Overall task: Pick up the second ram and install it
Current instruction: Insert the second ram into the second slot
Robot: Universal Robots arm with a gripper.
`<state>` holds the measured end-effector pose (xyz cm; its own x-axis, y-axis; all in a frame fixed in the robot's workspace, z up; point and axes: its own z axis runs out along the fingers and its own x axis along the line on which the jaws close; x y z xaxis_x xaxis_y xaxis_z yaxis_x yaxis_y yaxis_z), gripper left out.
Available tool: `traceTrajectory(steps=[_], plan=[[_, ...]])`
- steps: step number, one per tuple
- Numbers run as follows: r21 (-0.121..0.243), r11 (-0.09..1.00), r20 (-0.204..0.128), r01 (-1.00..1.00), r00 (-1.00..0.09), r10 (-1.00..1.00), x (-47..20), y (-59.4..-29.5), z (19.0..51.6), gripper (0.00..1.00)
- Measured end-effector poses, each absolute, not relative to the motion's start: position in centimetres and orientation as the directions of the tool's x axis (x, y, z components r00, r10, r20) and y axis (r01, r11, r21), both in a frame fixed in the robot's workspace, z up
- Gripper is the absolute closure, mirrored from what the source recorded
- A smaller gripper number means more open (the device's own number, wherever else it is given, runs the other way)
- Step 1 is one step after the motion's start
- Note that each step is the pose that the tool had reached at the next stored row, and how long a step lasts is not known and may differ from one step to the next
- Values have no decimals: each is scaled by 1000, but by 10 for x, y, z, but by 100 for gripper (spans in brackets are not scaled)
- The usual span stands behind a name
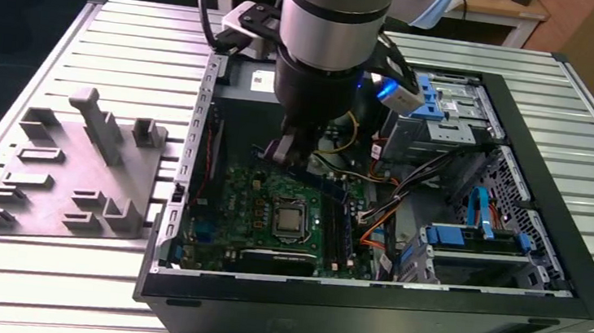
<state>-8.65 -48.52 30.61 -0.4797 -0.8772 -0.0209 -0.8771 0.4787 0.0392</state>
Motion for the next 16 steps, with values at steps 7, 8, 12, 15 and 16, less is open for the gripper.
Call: traceTrajectory(steps=[7, 8, 12, 15, 16], plan=[[39, 586, -21, -809, -587, -809, -87, -485, 305, 88], [39, 601, -21, -799, -602, -799, -87, -485, 305, 88], [39, 656, -21, -753, -657, -753, -87, -485, 304, 88], [39, 697, -21, -716, -698, -716, -87, -485, 304, 88], [39, 710, -21, -703, -711, -703, -87, -485, 304, 88]])
